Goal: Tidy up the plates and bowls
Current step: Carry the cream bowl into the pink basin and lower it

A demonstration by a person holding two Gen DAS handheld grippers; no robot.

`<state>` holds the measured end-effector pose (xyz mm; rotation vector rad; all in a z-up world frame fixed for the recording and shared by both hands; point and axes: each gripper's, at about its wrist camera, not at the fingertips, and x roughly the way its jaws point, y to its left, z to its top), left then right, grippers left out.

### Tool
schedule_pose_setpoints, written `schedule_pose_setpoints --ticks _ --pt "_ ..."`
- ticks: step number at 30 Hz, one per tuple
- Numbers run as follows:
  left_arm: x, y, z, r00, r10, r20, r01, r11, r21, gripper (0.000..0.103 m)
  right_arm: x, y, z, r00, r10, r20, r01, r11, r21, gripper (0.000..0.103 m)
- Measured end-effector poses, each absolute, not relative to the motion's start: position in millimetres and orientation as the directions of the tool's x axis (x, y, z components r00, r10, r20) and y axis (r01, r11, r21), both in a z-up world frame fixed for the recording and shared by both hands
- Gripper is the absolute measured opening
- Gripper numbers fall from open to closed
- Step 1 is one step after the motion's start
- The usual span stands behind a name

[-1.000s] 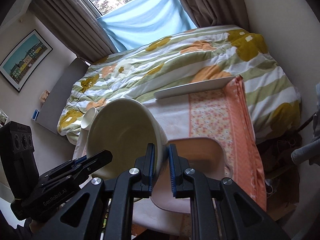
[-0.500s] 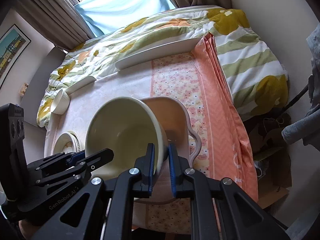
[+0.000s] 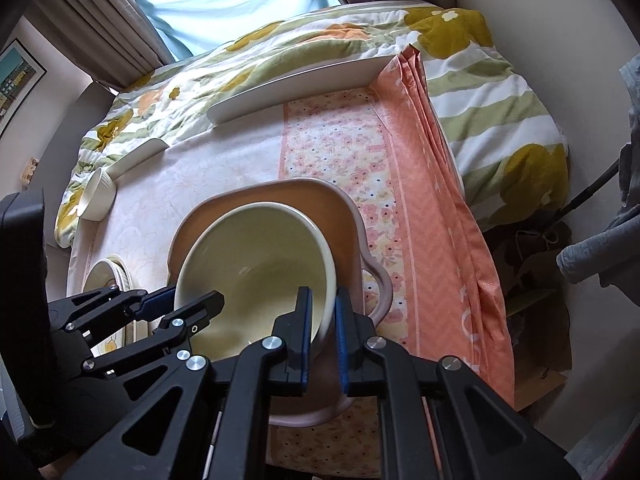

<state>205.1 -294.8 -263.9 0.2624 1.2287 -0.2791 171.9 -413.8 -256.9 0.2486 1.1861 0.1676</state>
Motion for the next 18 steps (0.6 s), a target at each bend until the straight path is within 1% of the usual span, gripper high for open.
schedule_pose_setpoints --ticks 4,7,11,18 --pt "202.9 -302.6 -256.6 0.367 -0.021 -0.930 0.372 0.920 0.126 0.018 171.9 -415.6 -257.6 0.367 0.258 -0.894 0.005 0.960 0.279 0.010" --pt "201.5 -306.3 -247.7 0.407 -0.023 -0.913 0.381 0.913 0.147 0.018 170.8 -415.5 -255.5 0.372 0.250 -0.894 -0.001 0.963 0.269 0.010" --pt "203.2 -307.9 -246.0 0.403 -0.025 -0.915 0.382 0.913 0.144 0.018 170.6 -417.6 -254.9 0.370 0.245 -0.896 -0.004 0.965 0.263 0.010" --pt "202.1 -303.0 -235.8 0.401 -0.057 -0.914 0.356 0.929 0.098 0.018 169.1 -418.0 -244.0 0.398 0.249 -0.883 -0.020 0.965 0.263 0.010"
